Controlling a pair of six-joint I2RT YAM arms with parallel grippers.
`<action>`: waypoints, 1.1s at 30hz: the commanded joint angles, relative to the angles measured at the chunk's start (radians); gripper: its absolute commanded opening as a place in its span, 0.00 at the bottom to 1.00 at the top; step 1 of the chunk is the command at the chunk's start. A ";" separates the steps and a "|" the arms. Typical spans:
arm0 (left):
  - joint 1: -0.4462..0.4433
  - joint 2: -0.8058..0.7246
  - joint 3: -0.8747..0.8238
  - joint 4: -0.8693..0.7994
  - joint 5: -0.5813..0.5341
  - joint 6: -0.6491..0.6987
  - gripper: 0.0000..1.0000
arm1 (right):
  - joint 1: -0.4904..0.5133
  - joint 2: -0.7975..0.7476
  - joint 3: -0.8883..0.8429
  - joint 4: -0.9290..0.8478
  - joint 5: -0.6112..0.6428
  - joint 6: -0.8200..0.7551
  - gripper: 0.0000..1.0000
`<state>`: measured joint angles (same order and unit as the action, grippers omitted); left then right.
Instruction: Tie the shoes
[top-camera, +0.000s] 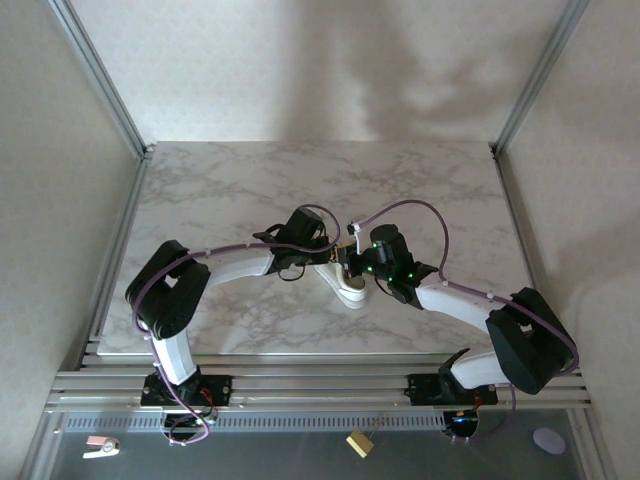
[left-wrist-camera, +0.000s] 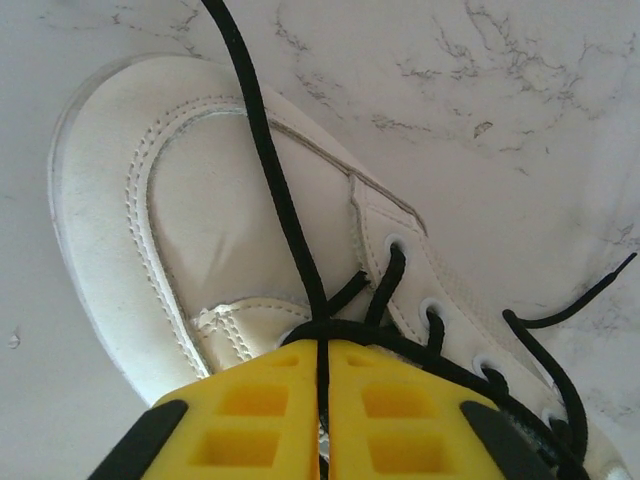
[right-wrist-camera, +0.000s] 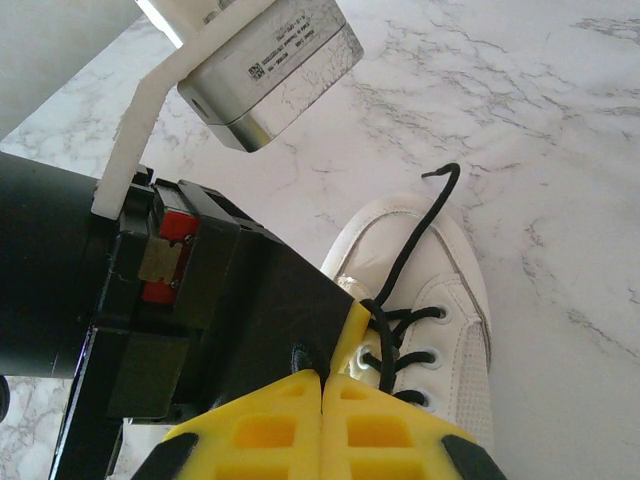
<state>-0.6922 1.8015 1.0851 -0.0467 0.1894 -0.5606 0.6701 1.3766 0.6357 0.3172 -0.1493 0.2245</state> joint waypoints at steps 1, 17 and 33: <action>-0.001 -0.030 0.005 0.029 -0.008 -0.001 0.05 | 0.005 0.001 0.012 -0.015 0.024 -0.003 0.00; 0.043 -0.177 -0.122 0.131 0.052 0.035 0.00 | 0.005 -0.022 0.004 -0.049 0.119 -0.003 0.00; 0.092 -0.323 -0.363 0.385 0.407 0.190 0.00 | -0.005 -0.002 0.042 -0.107 0.175 0.016 0.00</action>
<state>-0.6067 1.5089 0.7517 0.2665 0.4980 -0.4404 0.6701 1.3708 0.6407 0.2272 0.0074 0.2298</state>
